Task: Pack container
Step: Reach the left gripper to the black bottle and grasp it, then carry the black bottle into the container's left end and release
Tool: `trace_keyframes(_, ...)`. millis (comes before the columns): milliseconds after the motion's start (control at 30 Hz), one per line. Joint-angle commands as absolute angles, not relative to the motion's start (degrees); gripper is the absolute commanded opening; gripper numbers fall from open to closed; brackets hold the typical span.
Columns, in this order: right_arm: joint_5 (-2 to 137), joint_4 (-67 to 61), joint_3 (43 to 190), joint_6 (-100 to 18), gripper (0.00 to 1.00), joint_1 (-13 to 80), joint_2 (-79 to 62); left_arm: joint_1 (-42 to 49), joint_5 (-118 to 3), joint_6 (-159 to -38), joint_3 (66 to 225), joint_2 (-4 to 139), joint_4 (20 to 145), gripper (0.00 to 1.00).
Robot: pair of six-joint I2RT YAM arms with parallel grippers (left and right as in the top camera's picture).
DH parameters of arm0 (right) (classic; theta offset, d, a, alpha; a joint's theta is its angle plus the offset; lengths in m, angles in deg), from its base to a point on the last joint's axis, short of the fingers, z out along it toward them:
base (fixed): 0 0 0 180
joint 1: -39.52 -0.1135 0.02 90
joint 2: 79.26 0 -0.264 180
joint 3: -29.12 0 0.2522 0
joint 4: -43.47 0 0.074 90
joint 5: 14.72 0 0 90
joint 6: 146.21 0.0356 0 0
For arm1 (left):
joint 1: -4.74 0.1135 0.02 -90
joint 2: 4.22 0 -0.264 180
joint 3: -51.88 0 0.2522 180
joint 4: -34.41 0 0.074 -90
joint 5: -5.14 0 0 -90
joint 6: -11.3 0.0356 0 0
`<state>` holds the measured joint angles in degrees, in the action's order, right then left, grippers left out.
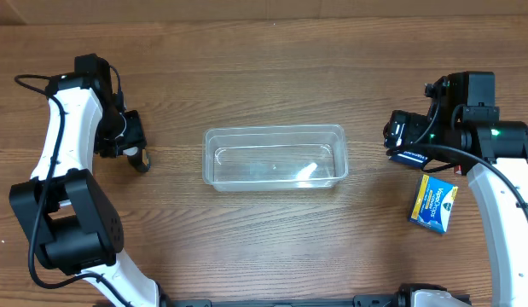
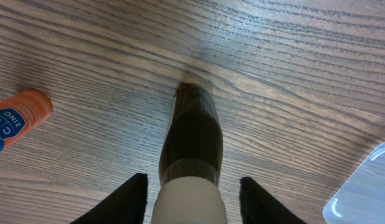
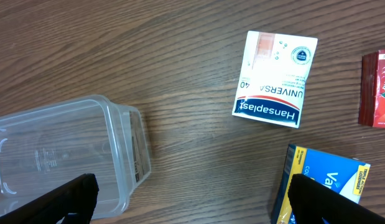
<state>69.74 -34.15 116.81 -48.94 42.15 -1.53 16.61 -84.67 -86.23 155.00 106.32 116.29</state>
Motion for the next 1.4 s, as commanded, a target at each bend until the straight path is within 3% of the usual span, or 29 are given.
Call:
trace_keyframes(0,70.09,-33.95,118.65,-48.87,1.0,42.4,-2.29,16.72,-85.48,-86.41,156.0,106.15,116.33,0.44)
trace_keyframes(400,70.09,-33.93,118.65,-48.87,1.0,42.4,-2.29,16.72,-85.48,-86.43,156.03,106.15,116.88,0.28)
trace_keyframes(667,70.12,-33.91,118.65,-48.87,1.0,42.4,-2.29,16.68,-85.46,-86.95,156.46,106.0,117.51,0.04)
trace_keyframes(967,70.12,-33.84,118.65,-48.87,1.0,42.4,-2.29,10.87,-85.13,-88.0,163.92,98.19,123.72,0.04)
trace_keyframes(1367,70.09,-33.62,118.65,-48.87,1.0,42.4,-2.29,-11.8,-86.07,-97.66,167.59,85.91,127.24,0.04)
